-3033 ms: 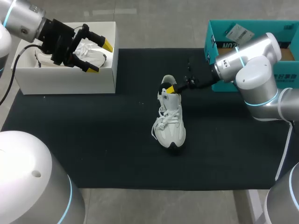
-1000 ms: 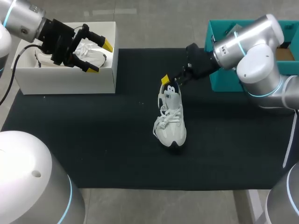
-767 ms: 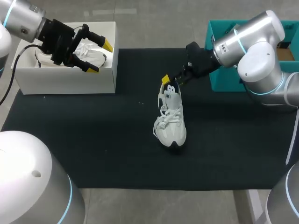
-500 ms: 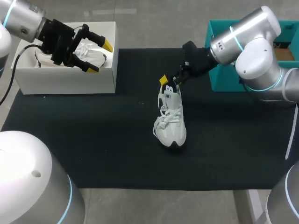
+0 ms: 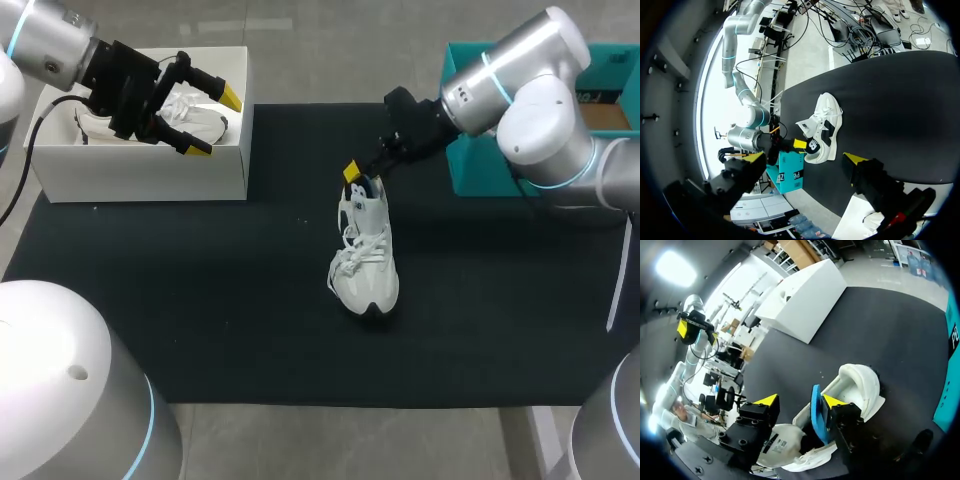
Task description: Take the shoe out of the shoebox, open the shoe tongue, remove and reinsert the insole, then place the shoe into the shoebox
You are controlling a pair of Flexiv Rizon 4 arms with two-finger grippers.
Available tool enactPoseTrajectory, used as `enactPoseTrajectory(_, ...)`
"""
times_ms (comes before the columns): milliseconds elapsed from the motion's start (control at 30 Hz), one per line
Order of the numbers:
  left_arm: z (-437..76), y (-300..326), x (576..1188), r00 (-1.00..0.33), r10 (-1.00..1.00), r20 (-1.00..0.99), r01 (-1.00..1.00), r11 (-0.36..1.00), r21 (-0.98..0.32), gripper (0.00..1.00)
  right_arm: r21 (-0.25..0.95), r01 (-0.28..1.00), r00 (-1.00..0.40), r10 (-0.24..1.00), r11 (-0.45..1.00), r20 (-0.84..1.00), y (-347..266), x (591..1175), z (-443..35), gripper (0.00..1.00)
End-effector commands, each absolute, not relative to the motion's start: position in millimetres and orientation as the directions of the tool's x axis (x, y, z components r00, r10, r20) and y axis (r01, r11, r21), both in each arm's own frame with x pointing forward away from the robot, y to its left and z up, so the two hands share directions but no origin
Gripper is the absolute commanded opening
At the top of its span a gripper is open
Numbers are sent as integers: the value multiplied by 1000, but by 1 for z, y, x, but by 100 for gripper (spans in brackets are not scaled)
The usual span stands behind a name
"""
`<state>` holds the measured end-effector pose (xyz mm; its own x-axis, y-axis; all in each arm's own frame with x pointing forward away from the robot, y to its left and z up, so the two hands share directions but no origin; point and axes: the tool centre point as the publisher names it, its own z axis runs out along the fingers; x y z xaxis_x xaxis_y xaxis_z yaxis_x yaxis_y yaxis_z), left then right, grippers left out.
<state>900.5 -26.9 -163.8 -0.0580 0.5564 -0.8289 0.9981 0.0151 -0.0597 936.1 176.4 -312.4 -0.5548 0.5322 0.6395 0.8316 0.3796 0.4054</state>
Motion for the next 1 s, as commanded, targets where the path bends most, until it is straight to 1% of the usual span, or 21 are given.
enactPoseTrajectory(33,-164,-27,901,-58,558,-828,998,14,-60,100,405,832,-553,532,379,641,176,935,-313,0)
enactPoseTrajectory(567,-164,-27,901,-58,558,-828,998,14,-60,100,361,860,-508,536,361,674,174,934,-338,0)
enactPoseTrajectory(900,-164,-27,901,-58,558,-828,998,14,-60,100,328,875,-480,550,356,684,173,936,-345,0)
enactPoseTrajectory(933,-164,-27,901,-58,558,-828,998,14,-60,100,329,875,-480,554,354,680,172,936,-343,34)
enactPoseTrajectory(967,-164,-27,901,-58,558,-828,998,14,-60,100,333,875,-482,558,352,675,172,937,-342,73)
enactPoseTrajectory(1000,-164,-27,901,-58,558,-828,998,14,-60,100,336,874,-484,560,352,673,173,937,-340,100)
